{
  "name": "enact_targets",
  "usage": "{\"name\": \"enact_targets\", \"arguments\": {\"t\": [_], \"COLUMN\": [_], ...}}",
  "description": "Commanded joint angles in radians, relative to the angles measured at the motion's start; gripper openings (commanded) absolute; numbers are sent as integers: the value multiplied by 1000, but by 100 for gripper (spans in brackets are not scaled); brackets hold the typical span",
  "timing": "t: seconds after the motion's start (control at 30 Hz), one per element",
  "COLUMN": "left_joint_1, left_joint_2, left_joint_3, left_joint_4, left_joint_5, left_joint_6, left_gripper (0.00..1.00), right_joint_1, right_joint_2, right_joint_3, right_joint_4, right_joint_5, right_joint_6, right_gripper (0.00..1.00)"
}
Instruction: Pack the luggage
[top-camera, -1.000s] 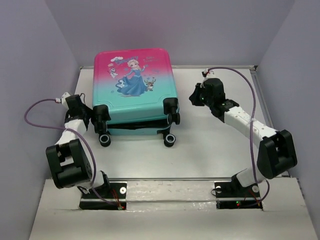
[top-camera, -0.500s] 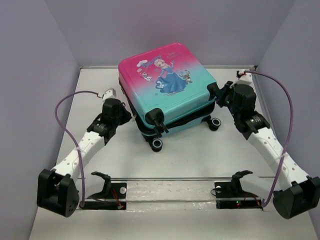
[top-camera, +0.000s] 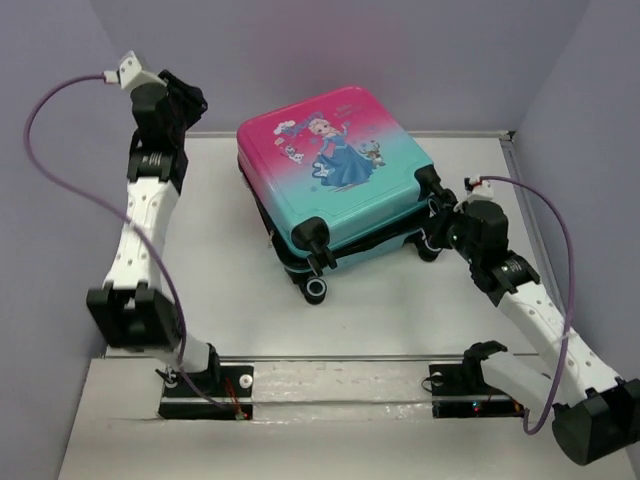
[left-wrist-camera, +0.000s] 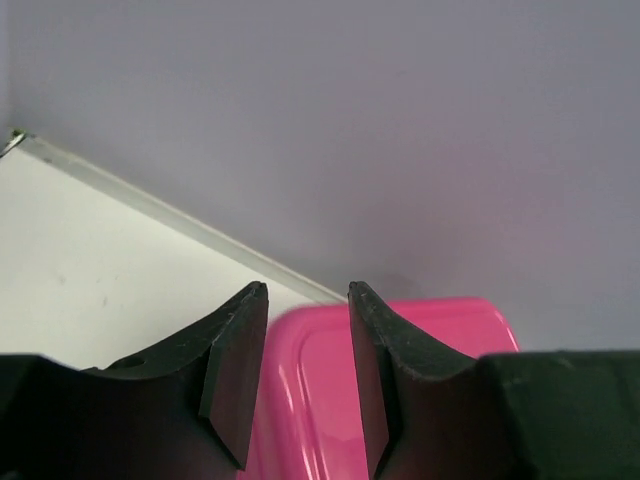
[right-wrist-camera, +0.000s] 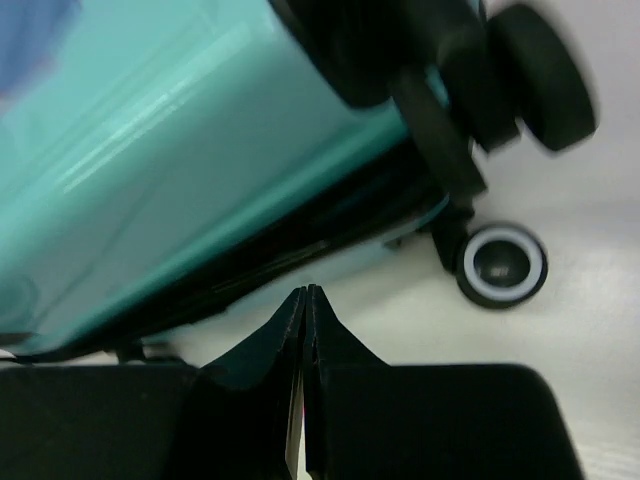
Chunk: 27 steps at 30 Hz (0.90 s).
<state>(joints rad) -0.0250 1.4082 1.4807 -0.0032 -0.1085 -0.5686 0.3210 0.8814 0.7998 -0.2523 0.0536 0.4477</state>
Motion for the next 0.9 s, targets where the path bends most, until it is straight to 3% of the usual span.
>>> {"name": "enact_targets", "arguments": {"t": [0.0, 0.13, 0.47, 0.63, 0.77, 0.87], "left_joint_1": [14, 16, 4, 10, 13, -4], "left_joint_2": [398, 653, 1083, 1114, 1222, 1253], "left_joint_3": [248, 458, 915, 877, 1010, 978], "left_joint_4": [-89, -65, -41, 84, 120, 192], "left_joint_5": [174, 254, 500, 480, 579, 682], "left_joint_6": [35, 50, 1, -22, -21, -37], "left_gripper": [48, 48, 48, 48, 49, 45], "right_joint_1": [1, 1, 13, 13, 13, 13], "right_joint_2": [53, 119, 350, 451, 498, 542], "right_joint_3": [-97, -125, -106, -57, -10, 21], "right_joint_4": [41, 71, 232, 278, 295, 309], "right_joint_5": [-60, -67, -130, -118, -106, -86], "right_joint_6": [51, 45, 29, 16, 20, 25], "right_gripper": [7, 7, 7, 7, 7, 7]}}
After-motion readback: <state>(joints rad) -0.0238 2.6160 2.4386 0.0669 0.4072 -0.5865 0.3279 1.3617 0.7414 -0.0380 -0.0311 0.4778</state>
